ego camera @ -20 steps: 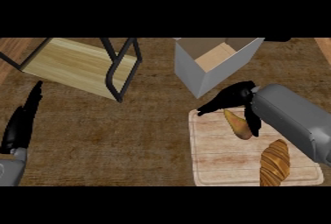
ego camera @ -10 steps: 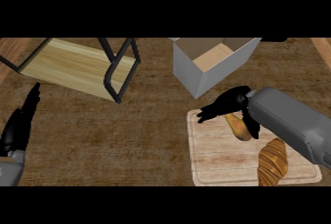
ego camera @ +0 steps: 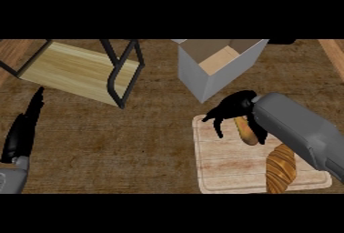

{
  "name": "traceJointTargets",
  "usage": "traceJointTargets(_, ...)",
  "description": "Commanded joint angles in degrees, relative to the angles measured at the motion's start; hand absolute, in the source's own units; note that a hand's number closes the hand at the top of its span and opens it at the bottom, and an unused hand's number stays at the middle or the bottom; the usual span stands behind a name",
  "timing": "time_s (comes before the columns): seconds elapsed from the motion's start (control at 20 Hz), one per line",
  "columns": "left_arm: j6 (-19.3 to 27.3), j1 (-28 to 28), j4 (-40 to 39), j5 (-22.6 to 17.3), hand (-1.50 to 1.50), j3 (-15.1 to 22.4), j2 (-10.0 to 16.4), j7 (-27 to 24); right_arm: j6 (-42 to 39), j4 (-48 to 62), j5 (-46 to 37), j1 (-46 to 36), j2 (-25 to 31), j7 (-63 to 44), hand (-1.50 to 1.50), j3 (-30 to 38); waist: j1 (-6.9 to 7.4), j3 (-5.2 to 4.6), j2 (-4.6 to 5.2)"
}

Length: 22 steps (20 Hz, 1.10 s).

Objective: Pick the pear from the cutting board and place it in the cardboard box

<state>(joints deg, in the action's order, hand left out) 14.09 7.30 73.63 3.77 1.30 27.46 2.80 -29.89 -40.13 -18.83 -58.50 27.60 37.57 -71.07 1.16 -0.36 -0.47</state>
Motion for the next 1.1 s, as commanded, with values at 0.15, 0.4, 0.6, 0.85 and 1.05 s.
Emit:
traceJointTargets(0.15, 1.9, -2.4, 4.6, 2.3, 0.00, 1.0, -1.9, 2.8, 3.5, 8.0, -2.9, 1.3, -5.6, 6.1, 1.50, 3.2, 0.31, 0.43, 0.74)
traceJointTargets(0.4, 0.7, -2.9, 0.1, 0.0, 0.00, -2.8, 0.7, 0.5, 18.3, 17.8, 7.8, 4.0, 10.3, -10.4, 1.50, 18.4, -4.61, 0.61, -0.22)
traceJointTargets(0.6, 0.3, -3.0, -0.2, -0.3, 0.00, -3.2, 0.8, -0.8, 31.6, 22.7, 12.1, 5.4, 13.4, -16.7, 1.50, 25.6, -3.74, 0.51, 0.26)
traceJointTargets(0.85, 0.5, -3.5, 1.8, 0.4, 0.00, -1.6, -1.1, -0.4, 44.0, 22.0, 11.9, 7.1, 16.8, -19.3, 1.50, 28.5, -2.42, 0.34, 0.06)
traceJointTargets(1.05, -0.7, -2.2, 1.8, 0.6, 0.00, -2.0, 0.2, 2.1, 48.9, 16.7, 14.1, 5.8, 21.0, -14.9, 1.50, 33.1, -2.53, 0.36, 0.03)
